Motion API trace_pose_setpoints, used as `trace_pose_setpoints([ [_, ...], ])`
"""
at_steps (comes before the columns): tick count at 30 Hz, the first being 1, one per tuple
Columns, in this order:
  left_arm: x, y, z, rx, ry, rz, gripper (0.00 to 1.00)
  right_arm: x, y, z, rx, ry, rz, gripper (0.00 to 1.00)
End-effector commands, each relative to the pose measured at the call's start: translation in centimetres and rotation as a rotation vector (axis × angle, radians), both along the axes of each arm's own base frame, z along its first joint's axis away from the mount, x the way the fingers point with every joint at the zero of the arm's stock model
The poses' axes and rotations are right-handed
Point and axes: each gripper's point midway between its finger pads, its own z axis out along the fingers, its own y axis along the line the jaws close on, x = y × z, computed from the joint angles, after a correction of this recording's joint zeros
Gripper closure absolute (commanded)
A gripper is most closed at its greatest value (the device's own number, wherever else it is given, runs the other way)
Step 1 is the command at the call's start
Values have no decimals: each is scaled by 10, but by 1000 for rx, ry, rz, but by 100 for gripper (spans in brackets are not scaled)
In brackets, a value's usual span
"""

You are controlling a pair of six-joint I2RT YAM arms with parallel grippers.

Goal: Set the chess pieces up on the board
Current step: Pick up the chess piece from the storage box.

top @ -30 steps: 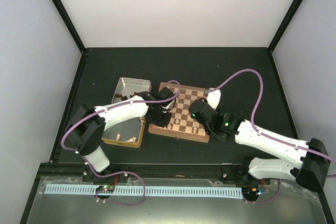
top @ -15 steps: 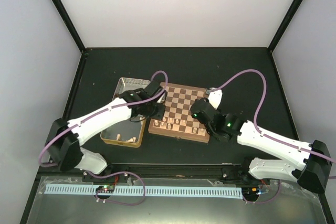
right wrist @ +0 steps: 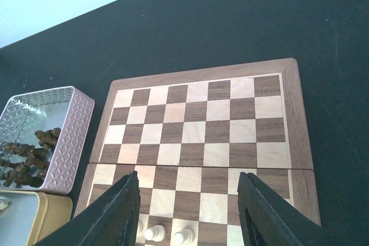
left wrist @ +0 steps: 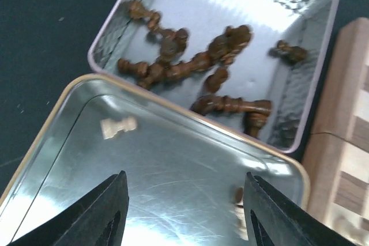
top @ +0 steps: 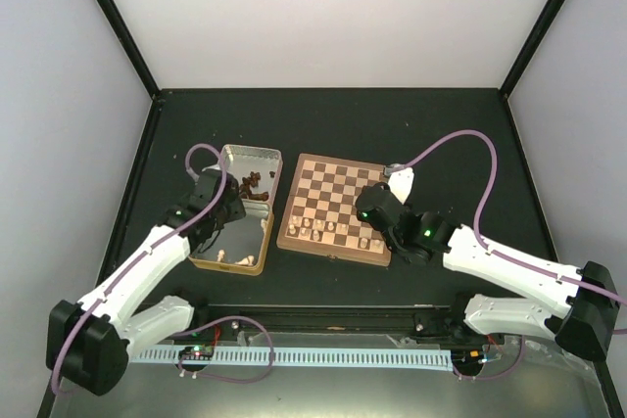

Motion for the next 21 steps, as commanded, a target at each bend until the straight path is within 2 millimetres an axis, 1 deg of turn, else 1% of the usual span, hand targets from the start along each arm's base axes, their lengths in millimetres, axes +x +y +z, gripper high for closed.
trace_pose_setpoints([
  [1, 14, 14, -2, -91, -94, 93, 43, 3, 0, 7, 26, -19, -16, 52],
  [3, 17, 20, -10, -94, -91, 112, 43, 3, 1, 7, 25, -17, -10, 52],
  [6, 23, 25, -26, -66, -73, 126, 39, 4, 4, 9, 24, -15, -2, 52],
  [11, 39, 30, -43, -40, -32, 127, 40, 3, 2, 14, 8, -16, 6, 52],
  [14, 45, 32, -53, -38, 18, 127, 44, 2, 0, 16, 1, -20, 3, 51],
  [17, 47, 35, -68, -27, 99, 124, 50, 3, -1, 17, 1, -22, -3, 51],
  [21, 47, 35, -83, -38, 153, 111, 56, 3, 0, 16, 8, -16, -6, 51],
])
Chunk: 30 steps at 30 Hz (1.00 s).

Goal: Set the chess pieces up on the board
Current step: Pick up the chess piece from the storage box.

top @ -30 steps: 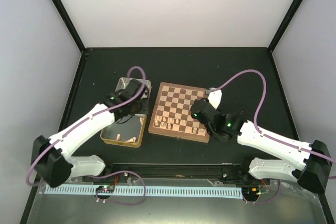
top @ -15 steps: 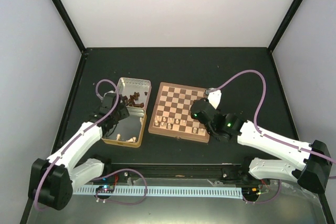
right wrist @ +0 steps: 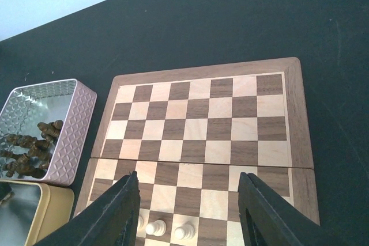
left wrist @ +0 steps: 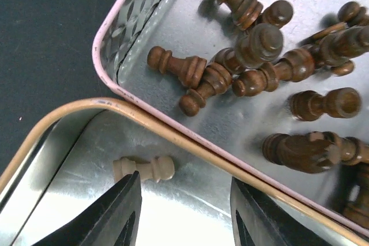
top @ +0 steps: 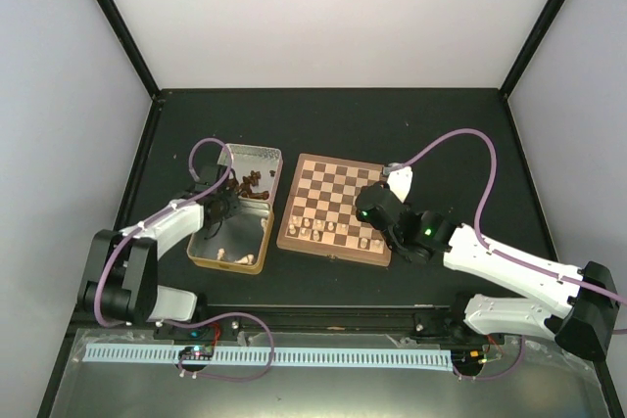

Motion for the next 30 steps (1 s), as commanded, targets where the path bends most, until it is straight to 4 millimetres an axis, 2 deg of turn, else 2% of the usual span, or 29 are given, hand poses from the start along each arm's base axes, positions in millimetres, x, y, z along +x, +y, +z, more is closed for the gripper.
trace_pose_setpoints([
  [1, 14, -2, 3, -27, 0, -27, 57, 5, -1, 13, 19, -25, -28, 51],
  [7, 15, 4, 7, -2, 1, -2, 57, 6, 3, 11, 11, -11, -20, 51],
  [11, 11, 14, 10, 41, 7, 32, 63, 6, 5, 10, 11, -7, -16, 51],
  [17, 5, 26, 14, 84, -21, 87, 67, 6, 8, 9, 17, -1, -10, 51],
  [26, 3, 21, -9, 54, 47, 68, 64, 6, 8, 9, 13, 2, -6, 51],
  [30, 1, 20, -13, 46, 55, 64, 66, 6, 7, 9, 11, 3, -6, 51],
])
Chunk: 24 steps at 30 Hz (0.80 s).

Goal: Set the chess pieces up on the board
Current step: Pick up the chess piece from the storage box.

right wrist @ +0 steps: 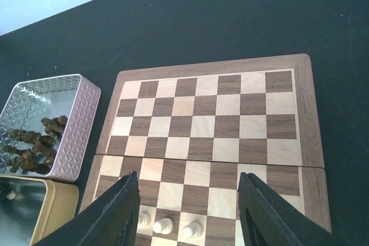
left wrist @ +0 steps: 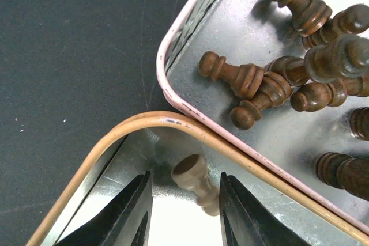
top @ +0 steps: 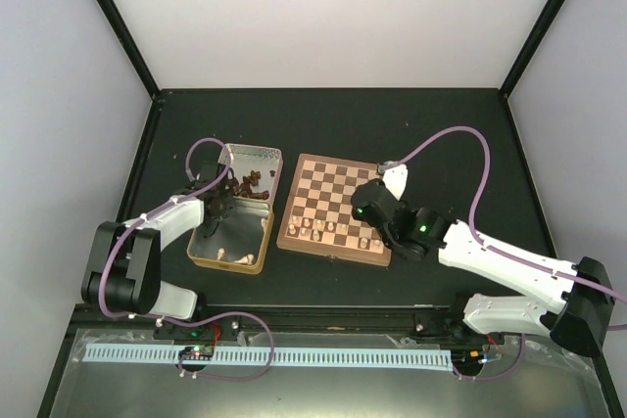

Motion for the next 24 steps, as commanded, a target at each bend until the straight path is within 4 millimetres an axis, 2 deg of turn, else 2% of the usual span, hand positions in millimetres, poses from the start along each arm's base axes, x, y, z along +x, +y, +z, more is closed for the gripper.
trace_pose_setpoints([
  [1, 2, 2, -1, -8, -8, 17, 67, 3, -1, 10, 12, -16, -21, 51],
  [9, -6, 5, -5, -13, 7, 48, 72, 4, 0, 9, 15, -13, -20, 51],
  [13, -5, 4, -6, -19, -4, 45, 78, 3, 0, 8, 16, -11, -17, 51],
  [24, 7, 8, -5, -60, -26, 70, 74, 3, 1, 8, 21, -9, -11, 51],
])
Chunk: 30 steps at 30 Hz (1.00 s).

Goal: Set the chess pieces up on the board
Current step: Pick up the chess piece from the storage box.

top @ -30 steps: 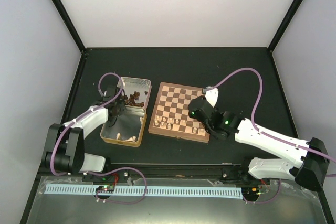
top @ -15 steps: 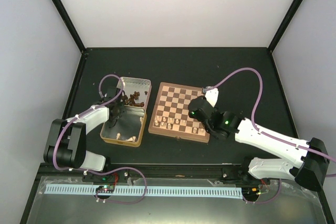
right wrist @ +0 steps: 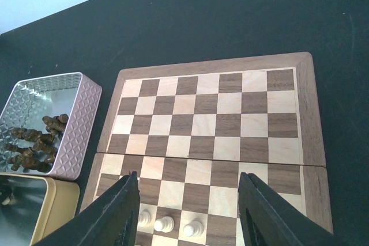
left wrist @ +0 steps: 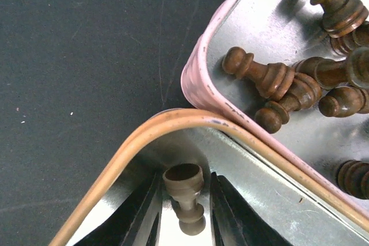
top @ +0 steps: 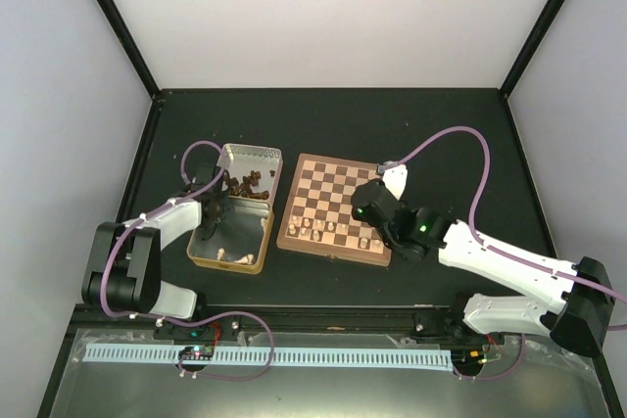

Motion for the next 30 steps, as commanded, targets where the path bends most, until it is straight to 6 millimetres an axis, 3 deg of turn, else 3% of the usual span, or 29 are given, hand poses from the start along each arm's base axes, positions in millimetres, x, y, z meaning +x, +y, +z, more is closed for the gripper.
trace_pose_setpoints([
  [1, 13, 2, 4, -22, -31, 25, 74, 3, 0, 8, 18, -13, -17, 51],
  [10, 15, 6, 2, -24, -29, 38, 77, 3, 1, 7, 16, -10, -12, 51],
  [12, 15, 6, 3, -22, -33, 35, 82, 3, 2, 7, 20, -10, -10, 51],
  [15, 15, 3, 6, -34, -44, 27, 92, 3, 3, 6, 19, -6, -6, 51],
  [21, 3, -8, 22, -112, -85, 11, 92, 3, 9, 6, 29, -7, 24, 51],
  [25, -13, -25, 40, -232, -131, -4, 92, 2, 27, 8, 65, -21, 117, 51],
  [30, -30, -59, 78, -464, -225, -57, 91, -10, 73, 12, 166, -53, 359, 51],
])
